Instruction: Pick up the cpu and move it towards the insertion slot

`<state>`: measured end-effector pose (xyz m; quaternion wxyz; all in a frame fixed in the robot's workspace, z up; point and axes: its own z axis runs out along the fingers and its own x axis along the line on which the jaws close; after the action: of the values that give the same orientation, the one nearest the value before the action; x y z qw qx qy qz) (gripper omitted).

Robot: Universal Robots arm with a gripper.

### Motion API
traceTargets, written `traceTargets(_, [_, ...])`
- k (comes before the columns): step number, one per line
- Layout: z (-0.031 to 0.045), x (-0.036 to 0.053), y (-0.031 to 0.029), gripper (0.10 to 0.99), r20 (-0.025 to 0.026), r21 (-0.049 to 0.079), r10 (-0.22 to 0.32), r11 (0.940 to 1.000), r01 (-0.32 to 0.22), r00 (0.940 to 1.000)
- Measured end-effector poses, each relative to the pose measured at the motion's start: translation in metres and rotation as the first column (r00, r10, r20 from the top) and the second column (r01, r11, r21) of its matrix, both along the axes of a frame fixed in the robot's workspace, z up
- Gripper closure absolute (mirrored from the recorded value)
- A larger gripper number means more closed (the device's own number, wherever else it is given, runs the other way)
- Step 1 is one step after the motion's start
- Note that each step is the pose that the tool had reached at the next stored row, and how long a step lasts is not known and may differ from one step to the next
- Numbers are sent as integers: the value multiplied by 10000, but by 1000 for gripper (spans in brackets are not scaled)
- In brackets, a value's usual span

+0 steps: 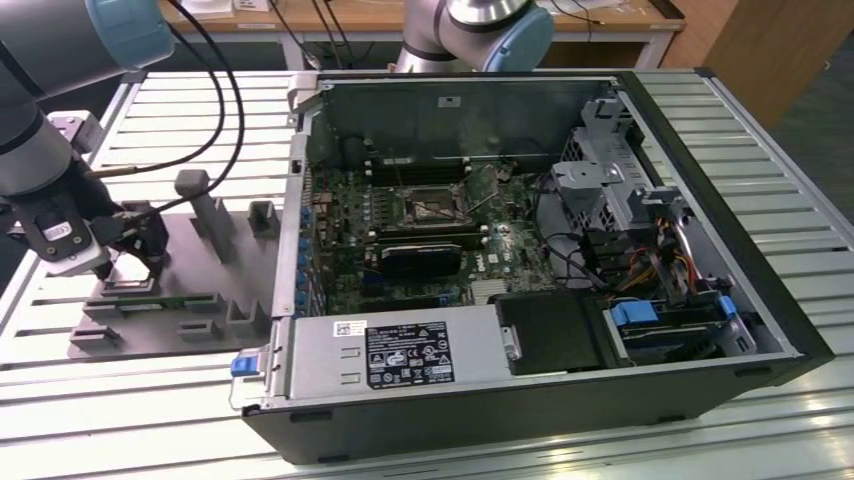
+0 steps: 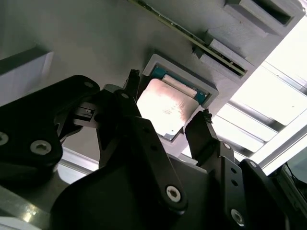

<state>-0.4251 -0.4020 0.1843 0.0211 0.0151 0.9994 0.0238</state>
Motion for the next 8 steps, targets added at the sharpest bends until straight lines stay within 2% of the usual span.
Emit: traceTargets(8, [-16,0,0,424,0,0,-31,10000,31,10000])
